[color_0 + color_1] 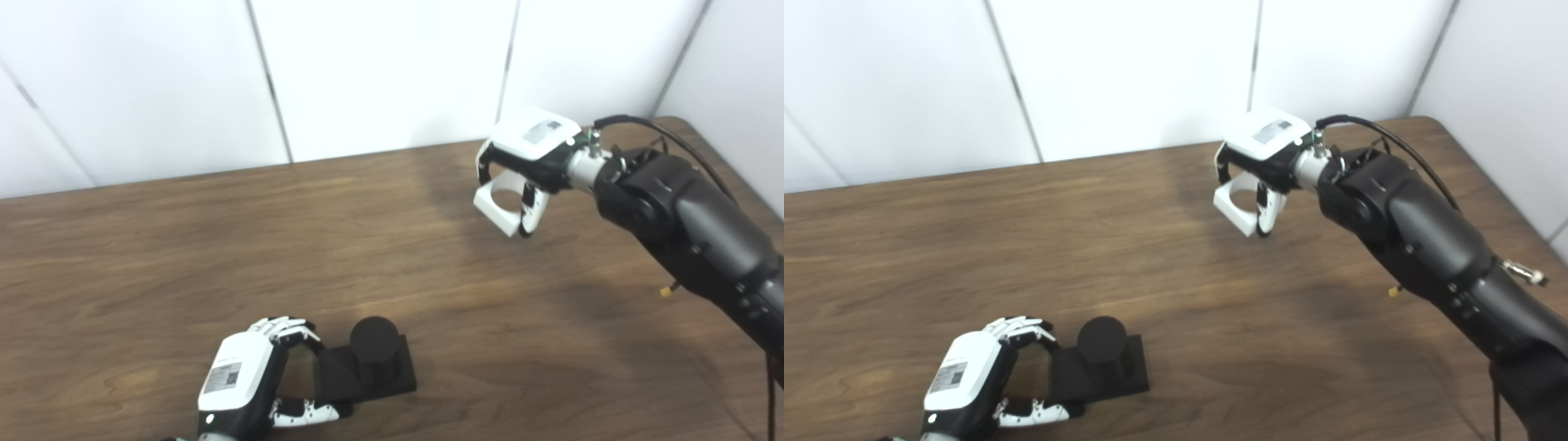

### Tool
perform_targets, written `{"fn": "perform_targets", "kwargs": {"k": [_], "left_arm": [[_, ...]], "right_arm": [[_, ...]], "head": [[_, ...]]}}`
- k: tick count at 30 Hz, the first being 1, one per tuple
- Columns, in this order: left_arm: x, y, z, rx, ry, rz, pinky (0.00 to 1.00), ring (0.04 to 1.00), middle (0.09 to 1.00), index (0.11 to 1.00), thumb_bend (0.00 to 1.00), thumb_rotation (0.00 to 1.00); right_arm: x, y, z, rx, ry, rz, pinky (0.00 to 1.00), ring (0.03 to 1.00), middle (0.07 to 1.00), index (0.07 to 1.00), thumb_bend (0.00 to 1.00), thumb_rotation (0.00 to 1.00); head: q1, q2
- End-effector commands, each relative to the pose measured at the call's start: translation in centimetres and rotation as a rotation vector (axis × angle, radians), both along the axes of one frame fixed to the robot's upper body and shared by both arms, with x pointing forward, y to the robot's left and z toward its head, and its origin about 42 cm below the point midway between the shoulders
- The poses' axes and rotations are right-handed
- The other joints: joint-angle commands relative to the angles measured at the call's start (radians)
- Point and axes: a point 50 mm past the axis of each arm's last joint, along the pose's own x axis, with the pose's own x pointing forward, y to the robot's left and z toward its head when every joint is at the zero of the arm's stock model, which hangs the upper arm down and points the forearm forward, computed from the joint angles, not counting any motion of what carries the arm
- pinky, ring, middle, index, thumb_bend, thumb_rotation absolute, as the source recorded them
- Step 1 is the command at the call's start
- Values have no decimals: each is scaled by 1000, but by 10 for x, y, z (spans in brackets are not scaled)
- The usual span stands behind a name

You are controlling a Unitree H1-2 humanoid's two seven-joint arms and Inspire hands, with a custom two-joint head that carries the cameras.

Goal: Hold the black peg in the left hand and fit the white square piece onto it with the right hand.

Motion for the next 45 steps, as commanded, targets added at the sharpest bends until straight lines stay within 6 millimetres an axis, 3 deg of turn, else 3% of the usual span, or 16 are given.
{"fn": "perform_targets", "kwargs": {"k": [1, 6, 22, 32, 35, 45], "left_arm": [[-1, -4, -8, 47, 37, -16, 885, 823, 772, 485, 522, 48], [1, -10, -8, 52, 45, -11, 883, 822, 771, 485, 522, 49], [8, -21, -5, 48, 38, -11, 891, 826, 772, 485, 523, 50], [7, -24, -3, 44, 36, -8, 891, 825, 769, 485, 523, 50], [7, -25, -3, 43, 37, -7, 887, 824, 768, 485, 523, 50], [6, -29, -1, 35, 44, -4, 907, 831, 773, 485, 522, 50]], "right_arm": [[-8, 12, 28, 0, -70, 57, 887, 800, 759, 486, 524, 136], [-35, 43, 41, -12, -74, 144, 938, 825, 769, 485, 524, 138], [-79, 85, 64, 23, -99, 325, 972, 865, 782, 485, 525, 139], [-92, 104, 64, 50, -79, 389, 941, 843, 766, 483, 526, 138], [-94, 108, 65, 50, -71, 403, 973, 852, 765, 482, 526, 137], [-90, 115, 50, 60, -14, 417, 999, 861, 783, 483, 525, 136]], "head": [[2, 3], [16, 17], [49, 82], [63, 95], [65, 99], [75, 103]]}}
